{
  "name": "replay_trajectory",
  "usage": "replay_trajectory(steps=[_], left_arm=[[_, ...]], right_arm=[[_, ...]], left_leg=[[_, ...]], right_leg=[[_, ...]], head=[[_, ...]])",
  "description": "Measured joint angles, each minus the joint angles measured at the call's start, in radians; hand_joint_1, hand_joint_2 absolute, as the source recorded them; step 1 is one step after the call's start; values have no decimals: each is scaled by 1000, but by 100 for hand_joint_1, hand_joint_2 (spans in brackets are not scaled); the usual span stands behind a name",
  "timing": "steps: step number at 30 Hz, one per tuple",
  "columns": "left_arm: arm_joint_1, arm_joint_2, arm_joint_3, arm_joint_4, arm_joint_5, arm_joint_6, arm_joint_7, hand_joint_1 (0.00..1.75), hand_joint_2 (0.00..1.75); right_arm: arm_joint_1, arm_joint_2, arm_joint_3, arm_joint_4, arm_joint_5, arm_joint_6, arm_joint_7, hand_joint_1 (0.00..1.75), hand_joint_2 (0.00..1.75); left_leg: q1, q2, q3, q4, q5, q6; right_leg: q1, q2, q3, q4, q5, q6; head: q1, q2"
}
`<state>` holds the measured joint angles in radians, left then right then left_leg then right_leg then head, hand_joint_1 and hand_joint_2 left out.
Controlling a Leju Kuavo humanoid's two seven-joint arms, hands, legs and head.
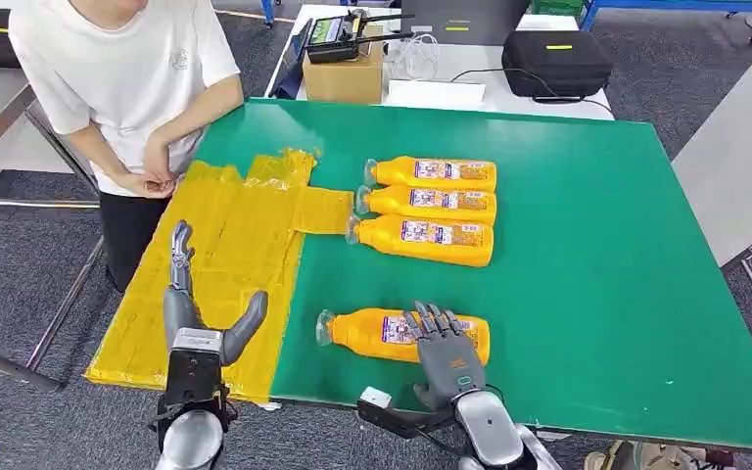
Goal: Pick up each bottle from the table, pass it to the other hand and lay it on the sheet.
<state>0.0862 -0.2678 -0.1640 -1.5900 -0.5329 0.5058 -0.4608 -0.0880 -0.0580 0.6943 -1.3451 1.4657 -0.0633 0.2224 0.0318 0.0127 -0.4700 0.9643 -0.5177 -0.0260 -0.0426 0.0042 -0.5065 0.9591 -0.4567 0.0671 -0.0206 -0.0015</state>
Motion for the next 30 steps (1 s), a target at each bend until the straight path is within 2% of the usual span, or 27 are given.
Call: replay_trajectory(steps=[6,18,30], left_arm=[[17,0,24,-29,6,-6,-3,0,175],[18,0,37,-35,6,0,-4,0,175],[6,0,29,-35,8,1,1,0,175]], right_arm=[[41,-16,-33,-27,42,12,29,0,175],[93,-37,-105,-62,34,22,58,0,175],[33,4,-228,33,-21,-37,23,0,175]], left_leg=[[0,-1,0,0,0,0],[0,-1,1,0,0,0],[0,0,2,0,0,0]], right_leg=[[0,-1,0,0,0,0],[0,-1,0,0,0,0],[0,0,2,0,0,0]], head=[[0,0],[0,0],[0,0]])
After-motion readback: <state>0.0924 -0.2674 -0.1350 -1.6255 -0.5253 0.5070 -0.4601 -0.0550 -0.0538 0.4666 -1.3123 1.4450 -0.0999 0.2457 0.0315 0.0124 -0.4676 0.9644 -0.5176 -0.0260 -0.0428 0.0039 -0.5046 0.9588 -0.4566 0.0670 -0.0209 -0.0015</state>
